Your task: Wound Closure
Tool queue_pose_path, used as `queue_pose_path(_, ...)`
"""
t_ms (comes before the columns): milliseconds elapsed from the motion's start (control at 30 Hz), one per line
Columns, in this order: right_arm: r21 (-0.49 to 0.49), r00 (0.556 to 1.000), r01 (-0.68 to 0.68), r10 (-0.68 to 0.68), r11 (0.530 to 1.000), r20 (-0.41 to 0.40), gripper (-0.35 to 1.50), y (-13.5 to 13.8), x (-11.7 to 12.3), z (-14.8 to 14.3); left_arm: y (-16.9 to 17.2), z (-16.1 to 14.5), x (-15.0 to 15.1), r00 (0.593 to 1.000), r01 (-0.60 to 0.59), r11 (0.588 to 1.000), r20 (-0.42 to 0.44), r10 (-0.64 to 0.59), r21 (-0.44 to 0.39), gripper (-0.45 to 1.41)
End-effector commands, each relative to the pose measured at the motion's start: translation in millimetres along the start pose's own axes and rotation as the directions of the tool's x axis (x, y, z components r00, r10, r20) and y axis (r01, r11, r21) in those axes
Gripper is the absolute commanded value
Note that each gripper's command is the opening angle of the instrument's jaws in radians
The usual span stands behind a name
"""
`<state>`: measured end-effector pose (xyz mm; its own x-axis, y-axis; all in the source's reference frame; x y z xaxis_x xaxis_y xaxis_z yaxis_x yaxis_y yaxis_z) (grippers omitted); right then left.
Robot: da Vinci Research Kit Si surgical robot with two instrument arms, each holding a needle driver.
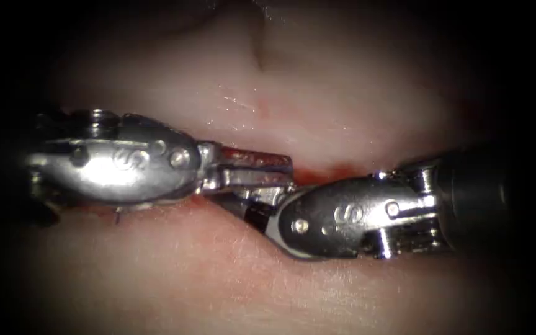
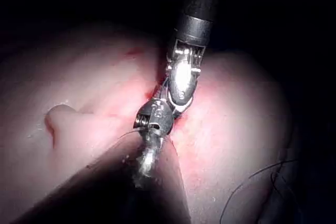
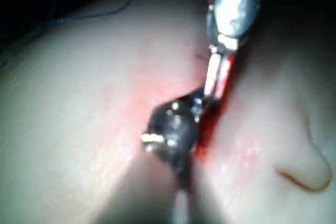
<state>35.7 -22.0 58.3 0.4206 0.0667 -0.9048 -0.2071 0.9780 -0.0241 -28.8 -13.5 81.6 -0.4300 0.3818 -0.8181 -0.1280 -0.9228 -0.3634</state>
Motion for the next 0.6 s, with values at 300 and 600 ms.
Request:
queue_pose_path(300,-0.017,0.998,-0.058,0.058,0.998,0.015,1.46,-1.1,-0.5,-5.7,-1.4,-3.4,0.3,0.999,0.031,0.999,-0.014,-0.031,0.028,-0.45)
queue_pose_path(600,-0.038,0.995,-0.097,0.097,0.995,-0.005,1.46,2.6,0.3,-12.9,-5.6,-9.1,-2.7,0.999,0.051,0.992,0.009,-0.053,0.111,-0.45)
